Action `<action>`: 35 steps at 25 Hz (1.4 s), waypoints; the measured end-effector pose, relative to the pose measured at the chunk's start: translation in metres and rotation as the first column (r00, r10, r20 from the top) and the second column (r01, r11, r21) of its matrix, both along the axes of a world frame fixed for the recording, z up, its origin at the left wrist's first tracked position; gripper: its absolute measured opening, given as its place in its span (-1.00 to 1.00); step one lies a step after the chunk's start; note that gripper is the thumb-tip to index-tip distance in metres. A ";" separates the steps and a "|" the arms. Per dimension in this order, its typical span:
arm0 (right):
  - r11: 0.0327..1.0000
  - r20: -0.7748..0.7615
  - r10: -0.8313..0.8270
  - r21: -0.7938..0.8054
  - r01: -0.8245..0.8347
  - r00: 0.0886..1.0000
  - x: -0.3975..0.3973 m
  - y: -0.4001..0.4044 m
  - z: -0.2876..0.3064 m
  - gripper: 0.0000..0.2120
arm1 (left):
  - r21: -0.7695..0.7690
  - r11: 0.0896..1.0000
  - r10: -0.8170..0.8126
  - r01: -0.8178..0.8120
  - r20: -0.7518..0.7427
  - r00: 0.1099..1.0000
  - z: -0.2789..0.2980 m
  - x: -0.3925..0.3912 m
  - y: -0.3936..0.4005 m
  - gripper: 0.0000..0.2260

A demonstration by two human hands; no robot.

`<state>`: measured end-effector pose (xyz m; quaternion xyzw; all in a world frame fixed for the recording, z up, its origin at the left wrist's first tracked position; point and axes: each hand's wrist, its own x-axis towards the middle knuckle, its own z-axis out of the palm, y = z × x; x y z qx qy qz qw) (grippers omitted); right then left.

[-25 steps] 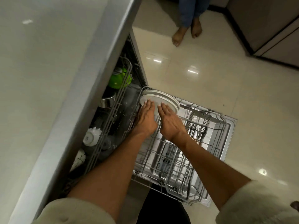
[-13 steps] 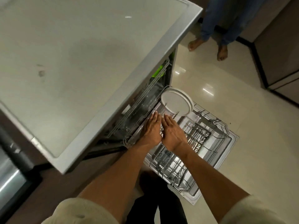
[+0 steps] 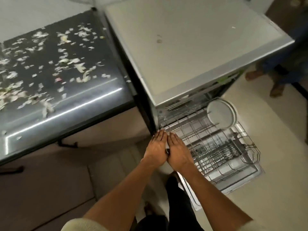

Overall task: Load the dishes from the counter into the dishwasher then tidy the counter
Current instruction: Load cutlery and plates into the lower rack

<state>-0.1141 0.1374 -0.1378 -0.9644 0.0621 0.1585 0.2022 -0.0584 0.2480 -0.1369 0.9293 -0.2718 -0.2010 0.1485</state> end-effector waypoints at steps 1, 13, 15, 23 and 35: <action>0.999 0.022 0.038 0.010 -0.038 0.999 -0.004 0.023 0.012 -0.28 | -0.034 0.998 0.047 -0.047 0.015 0.999 0.011 -0.010 0.025 -0.33; 0.853 0.408 0.496 -0.067 -0.517 0.766 -0.013 0.245 0.140 -0.35 | -0.275 0.843 0.530 -0.463 0.268 0.805 0.142 -0.091 0.269 -0.35; 0.810 0.443 0.564 -0.129 -0.573 0.697 -0.001 0.277 0.158 -0.38 | -0.309 0.784 0.617 -0.538 0.304 0.725 0.157 -0.095 0.301 -0.38; 0.677 0.463 0.691 -0.144 -0.722 0.555 0.063 0.371 0.215 -0.34 | -0.284 0.659 0.745 -0.696 0.376 0.551 0.194 -0.060 0.385 -0.33; 0.379 0.459 0.844 -0.143 -0.914 0.277 0.207 0.521 0.230 -0.31 | -0.192 0.394 0.893 -0.899 0.312 0.325 0.216 0.043 0.488 -0.38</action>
